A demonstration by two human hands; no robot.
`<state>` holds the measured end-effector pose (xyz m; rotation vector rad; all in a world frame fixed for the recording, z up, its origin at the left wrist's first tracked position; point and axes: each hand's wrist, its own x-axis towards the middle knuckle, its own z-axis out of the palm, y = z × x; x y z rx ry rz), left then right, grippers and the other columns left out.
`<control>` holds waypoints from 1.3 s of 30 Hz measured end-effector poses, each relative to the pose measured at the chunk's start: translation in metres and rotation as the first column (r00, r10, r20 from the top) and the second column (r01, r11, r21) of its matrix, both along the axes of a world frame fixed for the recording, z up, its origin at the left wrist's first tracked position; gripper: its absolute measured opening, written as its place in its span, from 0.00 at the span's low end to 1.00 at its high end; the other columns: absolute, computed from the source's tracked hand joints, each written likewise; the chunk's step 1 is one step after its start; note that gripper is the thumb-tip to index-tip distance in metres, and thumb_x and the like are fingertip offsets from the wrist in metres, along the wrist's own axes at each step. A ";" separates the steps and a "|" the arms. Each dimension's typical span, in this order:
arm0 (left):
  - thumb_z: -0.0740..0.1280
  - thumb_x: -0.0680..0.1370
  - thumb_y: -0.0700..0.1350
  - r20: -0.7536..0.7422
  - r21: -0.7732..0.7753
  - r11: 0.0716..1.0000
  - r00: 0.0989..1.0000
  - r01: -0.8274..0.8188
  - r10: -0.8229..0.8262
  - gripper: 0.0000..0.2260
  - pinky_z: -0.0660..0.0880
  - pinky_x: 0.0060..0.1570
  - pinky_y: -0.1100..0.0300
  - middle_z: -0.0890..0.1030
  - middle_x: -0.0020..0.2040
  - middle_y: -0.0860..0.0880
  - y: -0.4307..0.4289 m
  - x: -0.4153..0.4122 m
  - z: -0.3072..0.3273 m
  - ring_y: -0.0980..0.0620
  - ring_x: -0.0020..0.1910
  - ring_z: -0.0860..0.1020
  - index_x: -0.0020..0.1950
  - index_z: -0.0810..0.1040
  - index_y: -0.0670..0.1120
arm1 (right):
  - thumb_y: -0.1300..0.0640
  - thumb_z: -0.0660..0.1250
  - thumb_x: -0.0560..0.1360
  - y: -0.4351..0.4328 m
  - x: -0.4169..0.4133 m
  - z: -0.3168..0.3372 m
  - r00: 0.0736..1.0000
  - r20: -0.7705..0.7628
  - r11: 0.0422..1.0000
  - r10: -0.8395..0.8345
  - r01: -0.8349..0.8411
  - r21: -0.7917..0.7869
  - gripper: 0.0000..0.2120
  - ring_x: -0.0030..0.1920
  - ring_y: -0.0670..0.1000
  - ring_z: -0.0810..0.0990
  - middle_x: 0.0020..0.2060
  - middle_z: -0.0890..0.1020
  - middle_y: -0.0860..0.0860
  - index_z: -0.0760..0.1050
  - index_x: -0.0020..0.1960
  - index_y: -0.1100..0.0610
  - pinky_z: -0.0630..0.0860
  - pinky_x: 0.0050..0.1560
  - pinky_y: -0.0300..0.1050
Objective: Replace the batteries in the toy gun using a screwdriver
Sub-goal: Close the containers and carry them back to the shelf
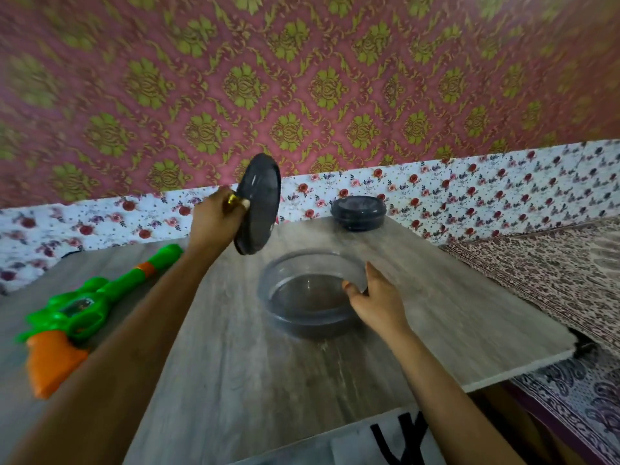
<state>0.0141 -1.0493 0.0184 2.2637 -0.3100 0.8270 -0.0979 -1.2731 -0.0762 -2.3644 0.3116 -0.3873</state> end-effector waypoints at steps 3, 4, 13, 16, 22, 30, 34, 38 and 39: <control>0.66 0.77 0.46 -0.056 -0.411 0.902 0.984 0.130 -0.167 0.11 0.64 0.30 0.59 0.70 0.28 0.48 0.023 -0.025 0.009 0.49 0.29 0.67 0.38 0.72 0.42 | 0.46 0.61 0.76 0.013 -0.006 0.001 1.000 0.024 0.999 0.008 -0.009 0.043 0.30 0.68 0.57 0.70 0.69 0.69 0.56 0.58 0.74 0.57 0.67 0.68 0.50; 0.66 0.77 0.45 -0.098 -0.558 0.818 0.968 0.139 -0.232 0.13 0.61 0.25 0.62 0.66 0.24 0.51 0.028 -0.032 0.008 0.51 0.23 0.64 0.35 0.69 0.44 | 0.46 0.60 0.76 0.015 -0.008 0.001 1.000 0.025 0.998 0.007 -0.009 0.058 0.30 0.69 0.57 0.69 0.70 0.69 0.56 0.59 0.74 0.57 0.66 0.69 0.50; 0.57 0.81 0.41 -0.426 -0.895 0.410 0.611 -0.175 -0.667 0.17 0.52 0.13 0.72 0.61 0.16 0.55 0.057 -0.065 -0.058 0.61 0.13 0.57 0.32 0.61 0.47 | 0.47 0.55 0.80 0.021 -0.021 0.010 0.998 0.051 0.919 -0.029 0.007 0.394 0.25 0.72 0.56 0.64 0.72 0.66 0.56 0.62 0.73 0.58 0.60 0.70 0.47; 0.58 0.81 0.42 -0.535 -0.824 0.525 0.591 -0.211 -0.603 0.15 0.54 0.14 0.73 0.66 0.18 0.53 0.052 -0.063 -0.069 0.61 0.13 0.57 0.33 0.64 0.46 | 0.47 0.55 0.80 0.021 -0.022 0.011 0.998 0.044 0.900 -0.037 0.014 0.435 0.25 0.71 0.56 0.65 0.72 0.66 0.56 0.62 0.72 0.58 0.61 0.69 0.48; 0.59 0.81 0.44 -0.679 -0.568 0.811 0.638 -0.143 -0.363 0.07 0.57 0.18 0.72 0.79 0.38 0.45 0.023 -0.065 -0.056 0.58 0.19 0.59 0.48 0.75 0.45 | 0.43 0.59 0.77 0.017 -0.016 0.023 0.997 0.015 0.824 -0.077 0.055 0.564 0.32 0.72 0.56 0.63 0.73 0.63 0.56 0.59 0.74 0.61 0.61 0.69 0.50; 0.63 0.79 0.49 -0.718 -0.408 0.909 0.644 -0.080 -0.266 0.11 0.61 0.25 0.68 0.78 0.52 0.43 0.020 -0.057 -0.056 0.56 0.27 0.60 0.53 0.78 0.43 | 0.50 0.66 0.74 0.006 -0.007 0.018 0.994 -0.007 0.729 -0.106 0.083 0.679 0.26 0.64 0.57 0.72 0.66 0.73 0.56 0.68 0.68 0.61 0.69 0.62 0.51; 0.66 0.77 0.53 -0.722 -0.410 0.908 0.639 -0.084 -0.267 0.16 0.60 0.26 0.66 0.79 0.47 0.43 0.011 -0.044 -0.055 0.56 0.26 0.61 0.55 0.78 0.41 | 0.53 0.66 0.73 0.003 -0.002 0.021 0.996 -0.057 0.657 -0.062 0.083 0.749 0.20 0.61 0.57 0.74 0.59 0.76 0.55 0.72 0.61 0.62 0.71 0.57 0.50; 0.69 0.75 0.53 -0.740 -0.395 0.915 0.619 -0.083 -0.263 0.20 0.60 0.23 0.67 0.75 0.43 0.44 0.005 -0.028 -0.060 0.56 0.26 0.62 0.56 0.76 0.39 | 0.49 0.68 0.68 0.000 0.002 0.017 0.995 -0.101 0.561 -0.021 0.095 0.822 0.27 0.62 0.56 0.72 0.63 0.74 0.54 0.71 0.64 0.58 0.69 0.63 0.53; 0.70 0.74 0.53 -0.748 -0.414 0.906 0.600 -0.086 -0.284 0.19 0.60 0.22 0.68 0.75 0.42 0.45 0.006 -0.026 -0.062 0.56 0.27 0.61 0.55 0.76 0.39 | 0.49 0.69 0.68 0.000 0.002 0.014 0.996 -0.089 0.547 -0.022 0.087 0.833 0.26 0.62 0.54 0.71 0.61 0.74 0.50 0.72 0.63 0.58 0.68 0.63 0.51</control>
